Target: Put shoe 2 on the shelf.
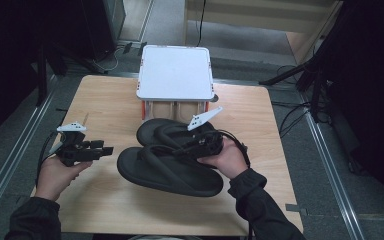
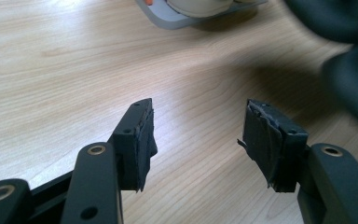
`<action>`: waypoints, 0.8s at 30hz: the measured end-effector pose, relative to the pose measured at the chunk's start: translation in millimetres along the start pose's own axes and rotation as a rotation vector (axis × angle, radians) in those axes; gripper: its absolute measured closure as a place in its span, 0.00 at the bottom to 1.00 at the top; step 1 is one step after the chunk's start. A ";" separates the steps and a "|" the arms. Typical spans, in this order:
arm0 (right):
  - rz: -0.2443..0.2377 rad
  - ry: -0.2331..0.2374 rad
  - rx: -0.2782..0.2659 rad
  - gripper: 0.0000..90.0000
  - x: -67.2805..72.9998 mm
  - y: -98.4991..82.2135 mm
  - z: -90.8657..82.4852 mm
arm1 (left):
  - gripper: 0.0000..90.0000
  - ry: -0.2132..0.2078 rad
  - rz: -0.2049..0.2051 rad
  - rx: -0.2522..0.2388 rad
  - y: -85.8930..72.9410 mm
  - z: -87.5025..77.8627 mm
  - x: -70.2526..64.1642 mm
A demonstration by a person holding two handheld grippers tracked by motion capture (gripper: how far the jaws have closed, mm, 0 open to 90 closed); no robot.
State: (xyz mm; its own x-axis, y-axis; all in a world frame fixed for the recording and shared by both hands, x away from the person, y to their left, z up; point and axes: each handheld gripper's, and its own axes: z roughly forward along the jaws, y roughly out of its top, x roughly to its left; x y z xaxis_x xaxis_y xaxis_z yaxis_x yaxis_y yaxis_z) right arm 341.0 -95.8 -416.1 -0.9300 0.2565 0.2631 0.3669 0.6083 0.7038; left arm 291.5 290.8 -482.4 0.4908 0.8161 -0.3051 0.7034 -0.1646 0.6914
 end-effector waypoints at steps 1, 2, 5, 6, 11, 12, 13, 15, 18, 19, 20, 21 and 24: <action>0.000 0.006 -0.010 0.85 -0.4 3.7 -3.5 | 0.48 0.002 -0.001 -0.001 -0.9 -0.4 0.2; 0.000 0.007 -0.020 0.85 -0.2 7.5 -6.9 | 0.48 0.003 0.000 0.002 -1.4 -1.3 0.7; -0.015 0.014 -0.033 0.85 -0.2 20.5 -15.8 | 0.48 0.008 -0.008 -0.002 -3.2 -3.5 1.5; -0.019 0.013 -0.033 0.85 0.0 25.4 -18.8 | 0.48 0.010 -0.009 -0.005 -3.7 -4.0 1.8; -0.037 -0.011 -0.043 0.85 1.5 50.2 -34.0 | 0.48 0.010 -0.015 -0.007 -5.5 -4.8 1.6; -0.032 -0.011 -0.048 0.85 1.1 54.9 -36.9 | 0.48 0.010 -0.014 -0.005 -5.5 -5.2 1.6; -0.036 -0.014 -0.054 0.85 0.3 59.4 -39.6 | 0.49 0.009 -0.013 -0.006 -5.5 -5.2 1.7; -0.039 -0.021 -0.061 0.85 -2.0 68.5 -44.6 | 0.49 0.009 -0.014 -0.007 -5.6 -5.1 1.7; -0.041 -0.047 -0.070 0.85 -6.4 82.7 -51.1 | 0.48 0.010 -0.011 -0.007 -5.4 -4.5 1.4; -0.039 -0.056 -0.075 0.85 -7.9 87.2 -52.9 | 0.48 0.008 -0.012 -0.007 -5.4 -4.3 1.2; -0.030 -0.060 -0.081 0.85 -9.5 91.7 -54.4 | 0.48 0.006 -0.012 -0.006 -5.4 -3.9 1.2; -0.019 -0.062 -0.088 0.85 -11.4 95.9 -55.6 | 0.49 0.005 -0.010 0.001 -5.4 -3.9 1.3; 0.014 -0.092 -0.097 0.85 -17.4 108.8 -56.0 | 0.49 0.002 -0.010 0.003 -5.8 -2.9 0.7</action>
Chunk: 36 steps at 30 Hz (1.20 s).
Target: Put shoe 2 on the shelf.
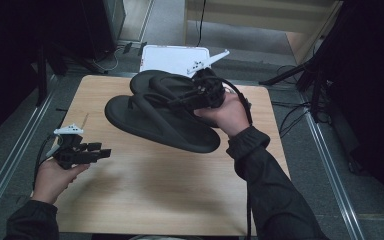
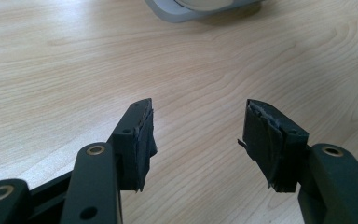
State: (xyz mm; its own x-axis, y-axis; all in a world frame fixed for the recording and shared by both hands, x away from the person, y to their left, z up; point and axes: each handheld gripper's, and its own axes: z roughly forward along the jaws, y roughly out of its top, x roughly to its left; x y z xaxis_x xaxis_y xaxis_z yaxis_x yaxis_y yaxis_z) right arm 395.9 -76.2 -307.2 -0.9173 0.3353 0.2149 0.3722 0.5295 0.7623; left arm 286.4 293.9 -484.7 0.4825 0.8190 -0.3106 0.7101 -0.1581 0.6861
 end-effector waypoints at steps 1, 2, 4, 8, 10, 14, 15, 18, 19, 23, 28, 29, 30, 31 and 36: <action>0.013 -0.014 -0.001 0.85 -1.9 4.2 1.4 | 0.48 -0.004 -0.001 0.000 0.1 0.1 -0.1; 0.016 -0.032 0.002 0.85 -4.0 7.9 2.7 | 0.48 -0.004 -0.001 -0.002 0.1 0.0 -0.4; 0.034 -0.073 0.002 0.85 -8.7 14.6 6.2 | 0.48 -0.006 0.005 -0.004 0.2 -0.1 -0.7; 0.074 -0.134 -0.005 0.85 -19.9 23.5 12.7 | 0.49 -0.011 0.009 0.000 0.4 -0.1 -0.8; 0.090 -0.171 -0.004 0.85 -24.6 27.2 15.7 | 0.49 -0.012 0.009 0.001 0.5 0.5 -1.0; 0.124 -0.231 0.000 0.85 -37.0 34.6 21.5 | 0.49 -0.012 0.011 -0.005 0.4 1.6 -2.3; 0.134 -0.244 0.003 0.85 -39.9 36.6 22.9 | 0.49 -0.014 0.014 -0.005 0.5 1.9 -2.3; 0.152 -0.282 0.004 0.85 -48.1 41.9 27.6 | 0.49 -0.018 0.015 0.000 0.9 2.3 -2.5; 0.164 -0.296 0.004 0.85 -50.2 43.6 29.1 | 0.49 -0.018 0.015 0.000 1.1 2.5 -2.7; 0.216 -0.354 -0.019 0.85 -59.5 48.0 37.0 | 0.49 -0.020 0.020 0.002 1.2 3.8 -4.0; 0.299 -0.438 -0.041 0.85 -71.1 50.1 50.3 | 0.49 -0.028 0.026 0.007 1.7 4.5 -4.8; 0.320 -0.448 -0.047 0.85 -74.1 50.1 52.4 | 0.49 -0.028 0.026 0.006 1.8 4.8 -5.0; 0.341 -0.461 -0.053 0.85 -76.6 50.5 54.4 | 0.49 -0.030 0.027 0.007 1.9 5.2 -5.1; 0.354 -0.478 -0.055 0.85 -79.3 51.1 56.5 | 0.49 -0.029 0.027 0.004 1.9 5.7 -5.3; 0.424 -0.583 -0.074 0.85 -89.7 54.8 67.5 | 0.49 -0.040 0.027 0.006 2.5 6.9 -6.0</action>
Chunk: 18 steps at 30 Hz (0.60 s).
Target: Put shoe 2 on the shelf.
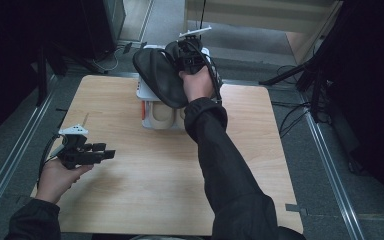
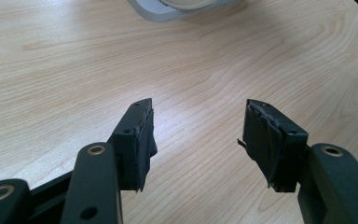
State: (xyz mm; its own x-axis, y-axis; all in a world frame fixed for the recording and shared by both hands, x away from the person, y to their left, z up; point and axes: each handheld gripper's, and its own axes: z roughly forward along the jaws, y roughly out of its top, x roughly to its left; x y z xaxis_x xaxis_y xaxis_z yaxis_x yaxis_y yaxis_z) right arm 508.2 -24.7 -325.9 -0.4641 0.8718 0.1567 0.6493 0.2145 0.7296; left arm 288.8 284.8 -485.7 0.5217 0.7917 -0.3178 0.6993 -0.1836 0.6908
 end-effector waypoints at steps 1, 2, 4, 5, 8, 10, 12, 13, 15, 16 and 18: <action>0.026 -0.009 -0.009 0.85 -0.6 0.5 2.3 | 0.49 0.000 0.001 0.002 0.1 0.4 -0.1; 0.044 -0.017 -0.016 0.85 -0.8 0.8 4.4 | 0.49 0.000 0.003 0.006 0.6 0.7 0.1; 0.058 -0.032 -0.030 0.85 -0.5 1.6 7.7 | 0.49 -0.004 0.002 -0.001 1.3 2.1 -0.8; 0.075 -0.039 -0.033 0.85 -0.9 2.1 9.4 | 0.49 -0.007 0.005 0.000 1.8 3.0 -1.4; 0.126 -0.070 -0.035 0.85 -3.0 4.5 14.3 | 0.49 -0.008 0.023 0.014 2.6 5.9 -3.5; 0.156 -0.095 -0.037 0.85 -3.8 5.5 18.0 | 0.49 -0.007 0.030 0.020 2.6 7.8 -5.1; 0.173 -0.116 -0.043 0.85 -2.5 5.5 21.6 | 0.49 -0.009 0.031 0.020 3.6 8.4 -5.4; 0.180 -0.128 -0.050 0.85 -0.7 5.2 23.2 | 0.49 -0.011 0.030 0.019 4.3 8.8 -5.4; 0.193 -0.143 -0.061 0.85 2.4 5.1 26.1 | 0.49 -0.010 0.029 0.016 5.0 10.2 -6.2; 0.204 -0.150 -0.067 0.84 3.9 5.3 27.1 | 0.49 -0.013 0.033 0.019 5.4 10.8 -6.3; 0.221 -0.166 -0.070 0.84 6.1 6.1 28.5 | 0.49 -0.013 0.037 0.025 5.5 12.1 -7.7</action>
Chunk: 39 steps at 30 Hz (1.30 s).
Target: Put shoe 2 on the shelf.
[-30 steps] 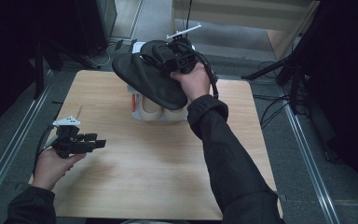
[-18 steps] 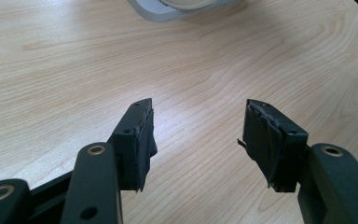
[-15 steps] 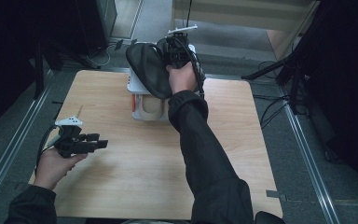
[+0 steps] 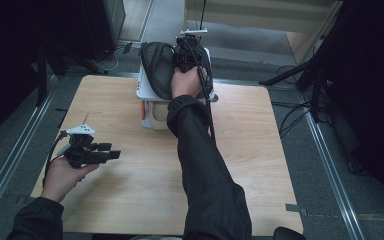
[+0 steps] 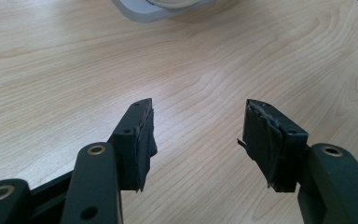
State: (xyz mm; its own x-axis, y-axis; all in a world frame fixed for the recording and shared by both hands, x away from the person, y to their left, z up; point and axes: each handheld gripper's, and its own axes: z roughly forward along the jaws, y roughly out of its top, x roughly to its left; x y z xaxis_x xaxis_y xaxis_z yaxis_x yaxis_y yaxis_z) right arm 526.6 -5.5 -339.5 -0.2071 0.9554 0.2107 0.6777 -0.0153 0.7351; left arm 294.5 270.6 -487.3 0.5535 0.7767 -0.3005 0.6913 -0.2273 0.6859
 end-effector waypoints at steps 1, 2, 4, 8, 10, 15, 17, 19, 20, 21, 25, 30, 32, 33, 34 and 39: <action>0.005 -0.005 -0.003 0.84 0.6 0.3 0.7 | 0.49 0.000 0.002 0.003 0.1 0.5 -0.6; 0.010 -0.011 -0.002 0.84 1.3 0.9 1.4 | 0.49 -0.001 0.007 0.006 0.2 0.8 -0.9; 0.019 -0.023 -0.001 0.84 1.9 2.6 3.0 | 0.49 -0.002 0.008 0.006 0.3 1.2 -1.4; 0.039 -0.040 -0.004 0.84 3.5 4.4 5.4 | 0.49 -0.005 0.009 0.009 0.4 1.1 -1.7; 0.045 -0.051 -0.005 0.84 4.8 4.5 6.7 | 0.49 -0.007 0.005 0.006 0.4 1.2 -1.7; 0.057 -0.068 -0.010 0.84 4.2 6.8 7.5 | 0.49 -0.009 0.008 0.004 0.2 0.9 -1.7; 0.061 -0.078 -0.015 0.84 3.7 6.9 7.5 | 0.49 -0.011 0.004 0.005 0.4 1.0 -1.5; 0.069 -0.079 -0.015 0.84 3.3 6.6 8.5 | 0.49 -0.010 0.003 0.003 0.5 1.3 -1.8; 0.076 -0.081 -0.011 0.84 4.1 6.5 9.0 | 0.49 -0.010 0.004 0.004 0.5 1.3 -1.9; 0.077 -0.077 -0.013 0.84 4.3 6.2 9.8 | 0.49 -0.010 0.006 0.005 0.5 1.2 -1.9; 0.079 -0.083 -0.012 0.83 6.6 4.2 13.9 | 0.49 -0.010 0.005 0.002 0.5 1.0 -1.8; 0.069 -0.085 -0.022 0.81 8.6 3.6 14.9 | 0.49 -0.010 0.005 0.004 0.2 0.8 -1.0; 0.066 -0.084 -0.023 0.80 8.8 3.3 14.6 | 0.49 -0.012 0.006 0.006 0.2 0.7 -0.8; 0.068 -0.083 -0.026 0.78 9.2 3.1 14.3 | 0.49 -0.012 0.006 0.006 0.2 0.7 -0.8; 0.070 -0.081 -0.026 0.77 9.9 2.8 13.9 | 0.49 -0.011 0.007 0.005 0.2 0.7 -0.9; 0.066 -0.068 -0.030 0.72 10.9 1.4 12.9 | 0.49 -0.010 0.007 0.007 0.4 1.1 -1.0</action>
State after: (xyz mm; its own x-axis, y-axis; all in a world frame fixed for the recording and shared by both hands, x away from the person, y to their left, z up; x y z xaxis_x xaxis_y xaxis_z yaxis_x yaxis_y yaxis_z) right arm 534.4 8.7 -344.4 -0.1135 0.9699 0.2155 0.6665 -0.0865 0.7405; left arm 294.7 269.1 -487.5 0.5631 0.7691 -0.3024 0.6907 -0.2370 0.6832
